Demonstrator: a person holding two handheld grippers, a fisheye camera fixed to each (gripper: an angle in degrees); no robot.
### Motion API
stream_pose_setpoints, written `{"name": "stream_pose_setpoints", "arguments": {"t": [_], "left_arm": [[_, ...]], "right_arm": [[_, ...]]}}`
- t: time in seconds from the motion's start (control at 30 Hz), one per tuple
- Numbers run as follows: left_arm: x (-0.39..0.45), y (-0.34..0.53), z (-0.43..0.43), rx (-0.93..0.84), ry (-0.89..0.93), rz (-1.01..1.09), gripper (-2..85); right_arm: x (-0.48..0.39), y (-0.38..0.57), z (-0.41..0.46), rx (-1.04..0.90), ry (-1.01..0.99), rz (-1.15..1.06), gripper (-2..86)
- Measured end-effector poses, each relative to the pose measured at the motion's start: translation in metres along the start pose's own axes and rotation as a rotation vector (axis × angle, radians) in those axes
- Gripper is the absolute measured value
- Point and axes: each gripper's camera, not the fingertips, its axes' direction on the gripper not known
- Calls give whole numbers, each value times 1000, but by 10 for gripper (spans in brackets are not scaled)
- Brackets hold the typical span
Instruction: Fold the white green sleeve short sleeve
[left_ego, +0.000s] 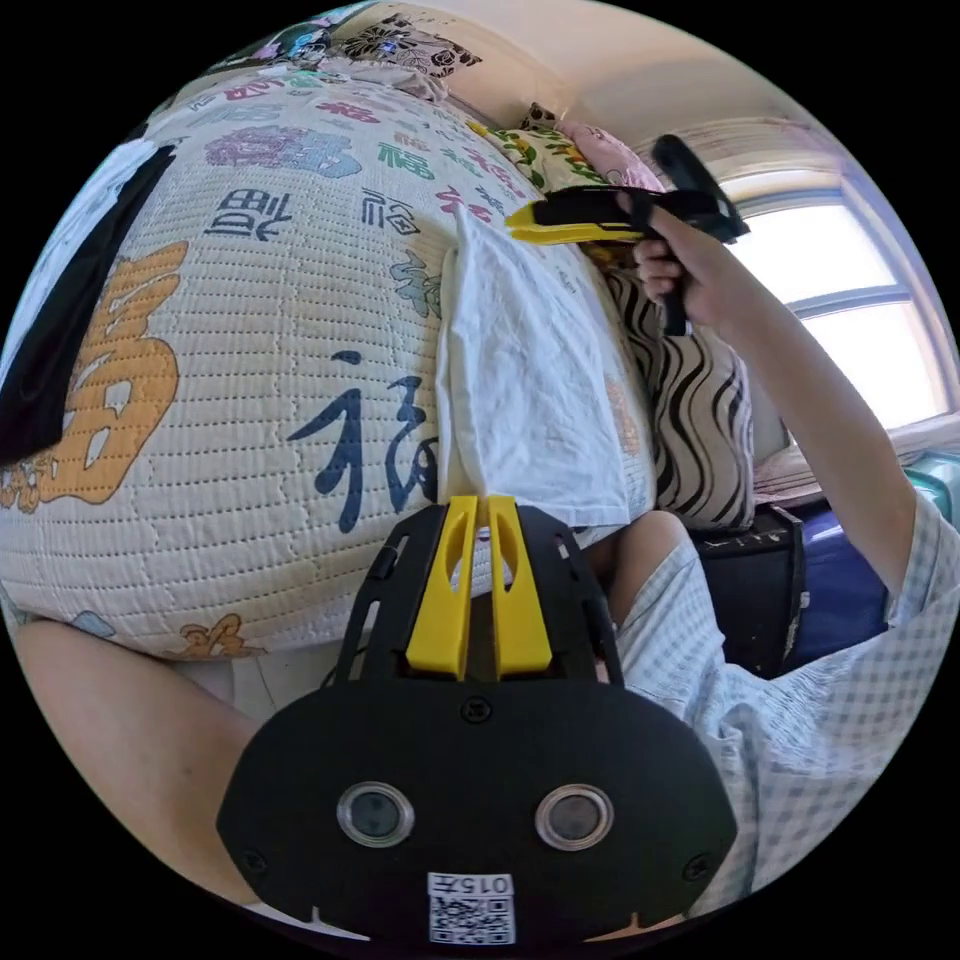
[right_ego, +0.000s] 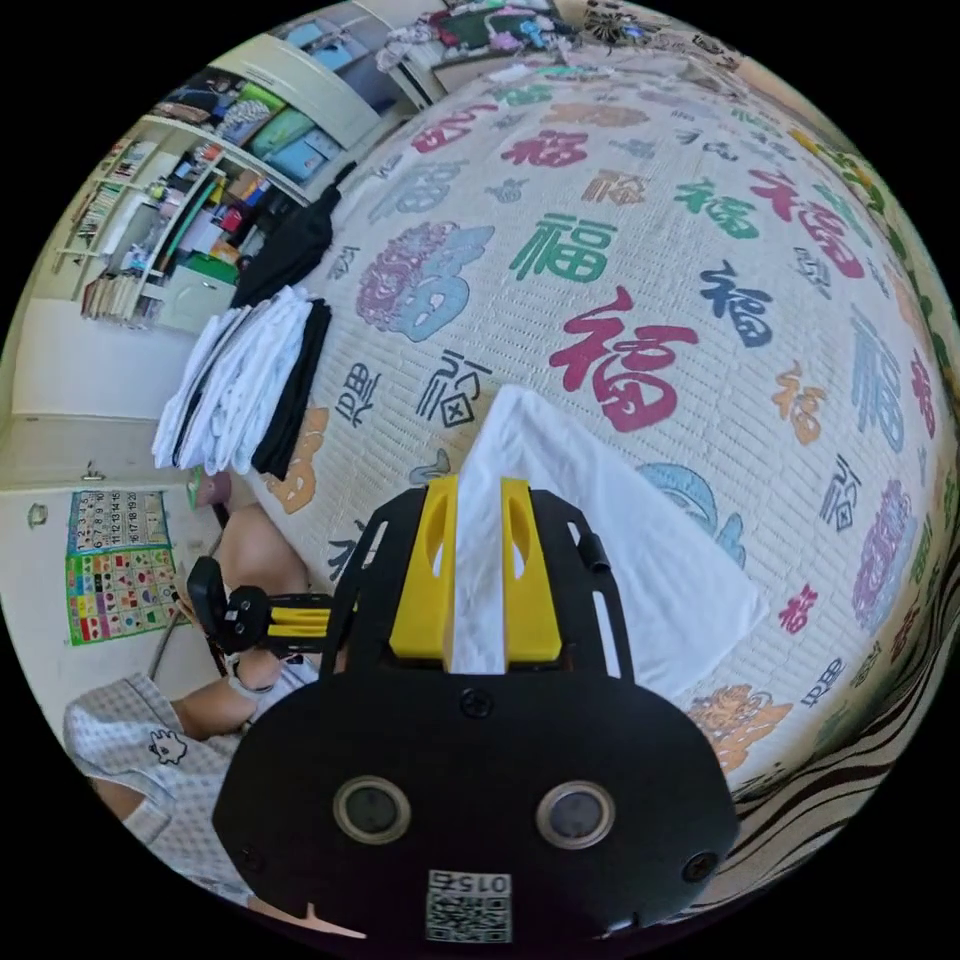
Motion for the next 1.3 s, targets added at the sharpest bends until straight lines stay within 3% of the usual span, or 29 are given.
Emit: {"name": "stream_pose_setpoints", "arguments": {"t": [0.3, 0.7, 0.9, 1.0, 1.17, 1.3], "left_arm": [[-11, 34, -24, 76, 139, -95, -6], [5, 66, -7, -18, 88, -174, -2], [31, 90, -14, 41, 99, -135, 23], [62, 110, -50, 255, 121, 1, 37], [135, 153, -111, 495, -135, 237, 56], [205, 178, -129, 594, -421, 416, 56]], "right_arm": [[-50, -67, 54, -224, 244, 58, -3], [-92, -34, 67, -168, 294, 55, -10], [-108, 52, 24, 107, 89, -45, -10], [-130, 144, -19, 388, 45, -169, -7], [-193, 342, -72, 942, 361, -196, -6], [-229, 438, -74, 1177, 621, -96, -8]]}}
